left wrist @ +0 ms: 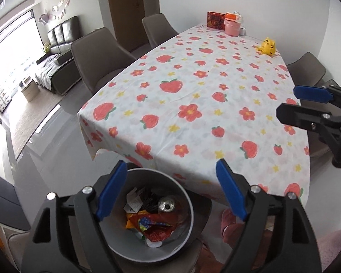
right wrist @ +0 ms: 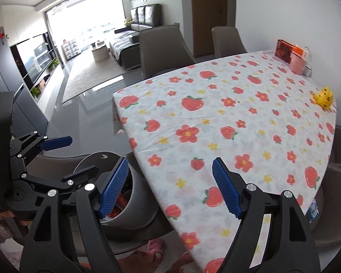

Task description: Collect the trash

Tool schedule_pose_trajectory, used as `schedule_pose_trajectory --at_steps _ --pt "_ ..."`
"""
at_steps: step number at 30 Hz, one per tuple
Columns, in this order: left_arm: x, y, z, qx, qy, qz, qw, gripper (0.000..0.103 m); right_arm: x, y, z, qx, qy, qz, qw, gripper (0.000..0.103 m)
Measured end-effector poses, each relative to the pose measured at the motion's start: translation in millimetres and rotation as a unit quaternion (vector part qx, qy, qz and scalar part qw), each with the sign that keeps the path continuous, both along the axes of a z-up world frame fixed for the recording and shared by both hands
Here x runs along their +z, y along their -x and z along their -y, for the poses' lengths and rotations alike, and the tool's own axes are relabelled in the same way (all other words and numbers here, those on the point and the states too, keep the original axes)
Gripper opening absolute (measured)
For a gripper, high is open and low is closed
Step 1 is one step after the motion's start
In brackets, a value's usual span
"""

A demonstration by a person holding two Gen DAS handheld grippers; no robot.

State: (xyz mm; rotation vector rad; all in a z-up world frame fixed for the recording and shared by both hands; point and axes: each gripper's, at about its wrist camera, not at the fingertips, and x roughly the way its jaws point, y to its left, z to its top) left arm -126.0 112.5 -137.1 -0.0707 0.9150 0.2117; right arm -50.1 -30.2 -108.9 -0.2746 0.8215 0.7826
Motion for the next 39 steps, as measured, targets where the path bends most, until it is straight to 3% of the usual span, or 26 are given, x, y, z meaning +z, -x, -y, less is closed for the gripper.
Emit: schedule_pose_trajectory --at_steps 5,8,16,22,27,30,39 --pt "16 -34 26 -0.032 0.004 0.013 0.9994 0.083 16 -15 36 -0.064 -0.007 0.023 0.998 0.093" --pt "27 -55 42 -0.041 0.006 0.023 0.9989 0.085 26 -24 57 -0.091 0.0 0.04 0.995 0.096" --pt "56 -97 83 -0.045 0.026 0.029 0.9982 0.087 56 -52 117 -0.136 0.01 0.074 0.988 0.096" --pt "83 -119 106 -0.011 0.024 0.036 0.999 0.089 77 -73 154 -0.145 -0.002 0.088 0.986 0.096" --pt "104 -132 115 0.006 0.031 0.028 0.9991 0.089 94 -85 169 -0.142 -0.002 0.09 0.986 0.096" --pt "118 -136 118 0.005 0.015 0.032 0.9994 0.089 104 -89 171 -0.143 0.003 0.096 0.985 0.096" --pt "158 -142 116 -0.042 -0.011 0.052 0.9977 0.09 129 -94 168 -0.172 0.006 0.093 0.981 0.096"
